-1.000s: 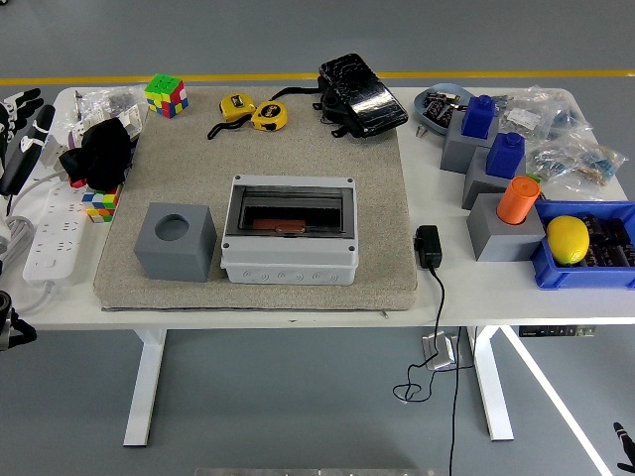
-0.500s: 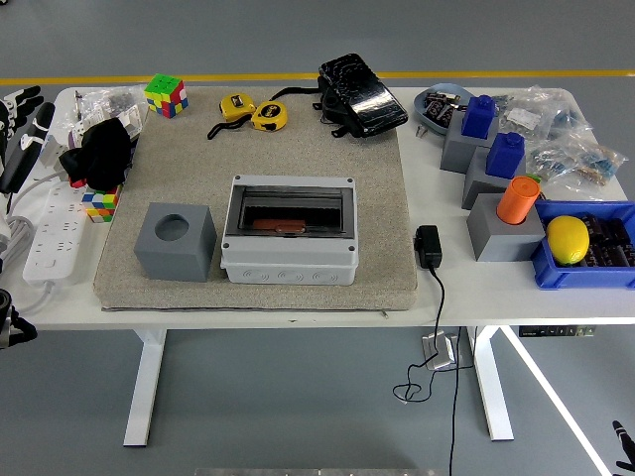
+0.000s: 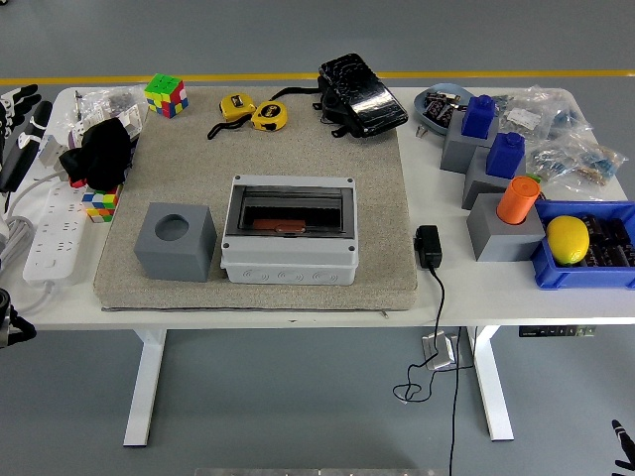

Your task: Fetch the battery,place it into the box,close the lid of the box

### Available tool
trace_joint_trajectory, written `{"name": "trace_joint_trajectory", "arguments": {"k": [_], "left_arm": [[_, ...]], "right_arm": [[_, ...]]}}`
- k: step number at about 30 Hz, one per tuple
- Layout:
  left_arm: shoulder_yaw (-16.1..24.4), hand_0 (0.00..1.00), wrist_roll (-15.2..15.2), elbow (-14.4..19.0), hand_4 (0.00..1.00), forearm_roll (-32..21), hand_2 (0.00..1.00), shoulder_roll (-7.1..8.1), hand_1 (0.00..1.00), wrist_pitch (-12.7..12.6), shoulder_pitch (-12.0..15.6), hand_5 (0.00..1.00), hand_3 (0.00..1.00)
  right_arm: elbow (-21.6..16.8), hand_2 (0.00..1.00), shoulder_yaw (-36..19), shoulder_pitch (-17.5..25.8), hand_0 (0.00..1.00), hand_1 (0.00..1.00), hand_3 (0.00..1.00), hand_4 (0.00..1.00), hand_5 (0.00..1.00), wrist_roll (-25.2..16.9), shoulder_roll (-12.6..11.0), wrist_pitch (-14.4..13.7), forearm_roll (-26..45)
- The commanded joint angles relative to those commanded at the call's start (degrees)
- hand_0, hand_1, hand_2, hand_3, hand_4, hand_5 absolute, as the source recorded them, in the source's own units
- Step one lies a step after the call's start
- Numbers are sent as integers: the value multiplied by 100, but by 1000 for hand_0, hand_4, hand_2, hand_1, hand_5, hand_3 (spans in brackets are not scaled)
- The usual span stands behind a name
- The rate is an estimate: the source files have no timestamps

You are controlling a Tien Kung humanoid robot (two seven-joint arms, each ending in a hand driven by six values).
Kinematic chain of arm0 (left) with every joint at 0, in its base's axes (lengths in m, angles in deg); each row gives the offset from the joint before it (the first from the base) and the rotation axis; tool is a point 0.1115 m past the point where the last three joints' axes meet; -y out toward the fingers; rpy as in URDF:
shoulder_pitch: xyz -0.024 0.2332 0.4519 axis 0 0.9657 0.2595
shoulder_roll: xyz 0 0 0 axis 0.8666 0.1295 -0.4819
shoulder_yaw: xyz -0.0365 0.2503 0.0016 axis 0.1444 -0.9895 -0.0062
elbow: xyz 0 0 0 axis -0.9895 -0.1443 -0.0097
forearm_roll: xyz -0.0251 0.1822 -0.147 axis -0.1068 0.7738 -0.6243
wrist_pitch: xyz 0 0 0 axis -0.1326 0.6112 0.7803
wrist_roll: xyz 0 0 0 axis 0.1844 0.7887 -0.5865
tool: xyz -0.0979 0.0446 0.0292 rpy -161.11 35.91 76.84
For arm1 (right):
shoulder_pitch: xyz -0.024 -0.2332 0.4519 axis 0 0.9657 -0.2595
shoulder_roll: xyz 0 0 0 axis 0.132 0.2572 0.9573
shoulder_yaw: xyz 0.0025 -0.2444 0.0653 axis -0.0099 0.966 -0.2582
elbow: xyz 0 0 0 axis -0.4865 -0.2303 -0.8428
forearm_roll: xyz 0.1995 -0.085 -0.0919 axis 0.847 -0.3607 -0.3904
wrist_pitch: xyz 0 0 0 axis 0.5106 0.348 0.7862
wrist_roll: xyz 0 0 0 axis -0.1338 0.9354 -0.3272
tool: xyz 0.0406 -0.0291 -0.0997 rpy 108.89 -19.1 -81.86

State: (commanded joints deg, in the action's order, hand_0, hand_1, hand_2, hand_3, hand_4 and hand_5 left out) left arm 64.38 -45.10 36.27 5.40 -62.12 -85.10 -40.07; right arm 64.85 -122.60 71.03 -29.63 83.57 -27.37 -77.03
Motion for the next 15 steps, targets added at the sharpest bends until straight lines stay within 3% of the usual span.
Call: {"name": "trace_joint_trajectory", "arguments": {"k": [15], "left_arm": [[6, 863, 1, 9, 998, 21, 838, -4, 880, -1, 6, 998, 842]], "right_arm": [[0, 772, 35, 1, 846, 812, 802, 998, 998, 2, 1, 2, 16]]}}
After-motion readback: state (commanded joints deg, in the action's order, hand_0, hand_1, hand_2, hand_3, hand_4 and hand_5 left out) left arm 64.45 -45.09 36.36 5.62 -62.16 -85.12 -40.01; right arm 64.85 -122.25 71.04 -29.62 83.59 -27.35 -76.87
